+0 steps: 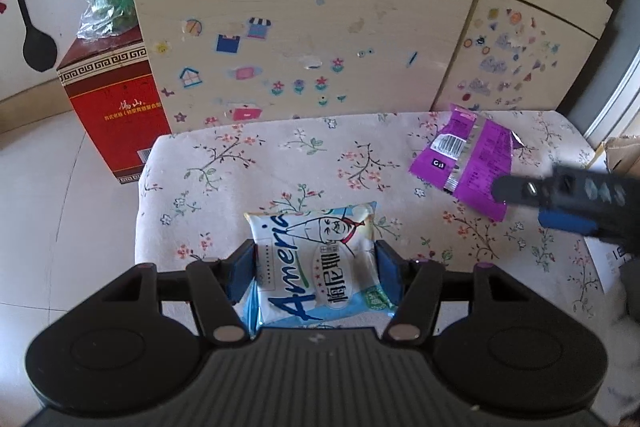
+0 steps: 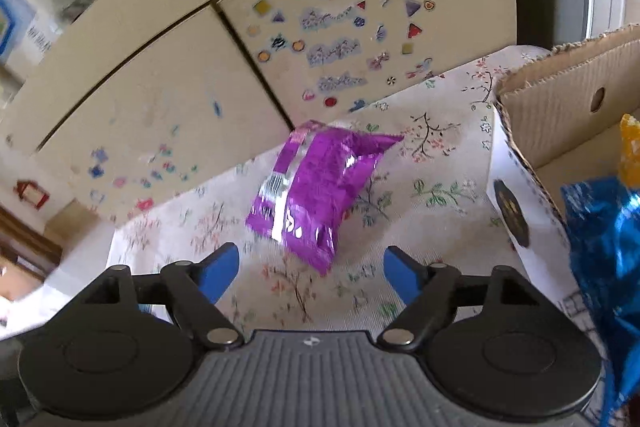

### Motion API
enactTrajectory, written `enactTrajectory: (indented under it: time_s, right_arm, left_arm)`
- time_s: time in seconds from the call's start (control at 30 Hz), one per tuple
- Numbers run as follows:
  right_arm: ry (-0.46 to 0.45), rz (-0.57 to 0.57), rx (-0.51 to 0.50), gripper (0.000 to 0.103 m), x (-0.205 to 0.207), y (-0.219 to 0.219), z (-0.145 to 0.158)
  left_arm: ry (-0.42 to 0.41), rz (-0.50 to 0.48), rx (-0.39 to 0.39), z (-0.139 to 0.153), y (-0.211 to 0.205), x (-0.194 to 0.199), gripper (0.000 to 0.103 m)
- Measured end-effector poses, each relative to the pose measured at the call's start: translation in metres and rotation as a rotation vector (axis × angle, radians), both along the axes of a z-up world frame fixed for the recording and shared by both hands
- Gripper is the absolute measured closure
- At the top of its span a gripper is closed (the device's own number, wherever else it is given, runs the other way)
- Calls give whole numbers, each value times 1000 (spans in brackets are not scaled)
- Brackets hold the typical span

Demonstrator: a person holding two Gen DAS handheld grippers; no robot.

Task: Organize snacks
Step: 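Lift the Amero packet with the left gripper while the right gripper lifts the purple bag, then carry the Amero packet with the left gripper while the right gripper carries the purple bag over the box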

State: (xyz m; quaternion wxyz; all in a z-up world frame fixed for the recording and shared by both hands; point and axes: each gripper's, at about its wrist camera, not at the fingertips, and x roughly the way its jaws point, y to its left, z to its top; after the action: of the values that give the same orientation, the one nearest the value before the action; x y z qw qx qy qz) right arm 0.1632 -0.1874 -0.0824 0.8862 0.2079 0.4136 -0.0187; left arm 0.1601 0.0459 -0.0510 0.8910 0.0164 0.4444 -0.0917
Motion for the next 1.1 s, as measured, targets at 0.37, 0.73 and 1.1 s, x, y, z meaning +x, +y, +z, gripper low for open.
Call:
enactTrajectory:
  time_s: [0.37,0.73,1.1]
  right_arm:
    - [65,-169,-138,12,68,31,-18]
    - [58,-27,-208,26,39,27,-19]
    - [65,123,-187,26,-50,19,10]
  left_arm:
    - [0,37,-22,5,15,4,41]
    - [-7,30,-11,8,10,0,41]
    - [-50,-14,-28,27,-4,-24,41]
